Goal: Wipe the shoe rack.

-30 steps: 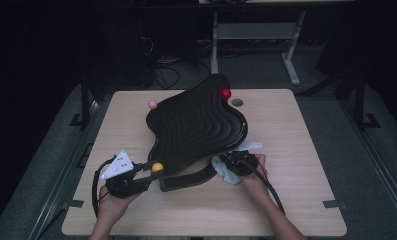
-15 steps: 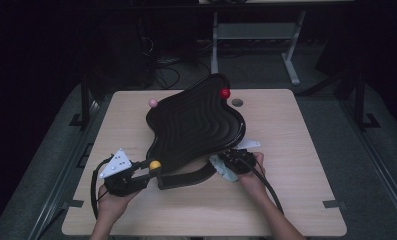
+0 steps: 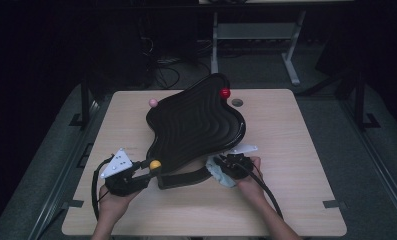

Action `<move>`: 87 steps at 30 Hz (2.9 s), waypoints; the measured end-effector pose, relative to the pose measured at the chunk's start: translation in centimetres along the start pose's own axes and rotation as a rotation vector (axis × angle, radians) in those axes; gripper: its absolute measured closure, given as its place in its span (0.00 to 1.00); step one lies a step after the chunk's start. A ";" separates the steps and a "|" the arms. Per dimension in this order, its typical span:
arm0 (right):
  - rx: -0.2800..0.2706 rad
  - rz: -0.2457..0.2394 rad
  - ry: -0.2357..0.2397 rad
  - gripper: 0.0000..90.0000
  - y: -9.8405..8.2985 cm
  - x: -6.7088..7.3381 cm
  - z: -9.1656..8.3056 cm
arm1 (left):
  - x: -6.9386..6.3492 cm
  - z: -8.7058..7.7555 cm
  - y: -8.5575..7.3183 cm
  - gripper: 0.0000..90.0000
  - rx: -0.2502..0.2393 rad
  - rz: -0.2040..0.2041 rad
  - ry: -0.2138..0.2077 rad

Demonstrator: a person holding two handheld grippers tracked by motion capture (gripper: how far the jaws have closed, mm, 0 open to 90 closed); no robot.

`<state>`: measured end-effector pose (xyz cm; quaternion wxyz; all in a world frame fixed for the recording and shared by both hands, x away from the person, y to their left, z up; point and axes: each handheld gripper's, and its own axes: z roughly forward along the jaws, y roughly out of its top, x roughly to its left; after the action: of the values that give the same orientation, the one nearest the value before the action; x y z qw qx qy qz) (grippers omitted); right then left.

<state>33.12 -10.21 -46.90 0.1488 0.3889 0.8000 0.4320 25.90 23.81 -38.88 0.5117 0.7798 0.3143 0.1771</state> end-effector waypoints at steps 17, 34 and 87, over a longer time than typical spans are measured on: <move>0.000 -0.033 0.010 0.89 -0.6 1.3 -0.1 | -0.5 0.4 0.1 0.67 -0.006 -0.007 0.016; 0.017 -0.093 0.053 0.89 -0.7 4.1 0.0 | -0.8 0.8 0.1 0.67 -0.015 -0.018 0.032; 0.031 -0.080 -0.005 0.89 -0.6 2.8 -0.2 | -1.2 3.9 1.0 0.67 -0.051 -0.048 0.077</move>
<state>30.90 -8.46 -47.05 0.1621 0.3599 0.8212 0.4121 27.70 20.02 -39.55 0.5229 0.7515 0.3478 0.2023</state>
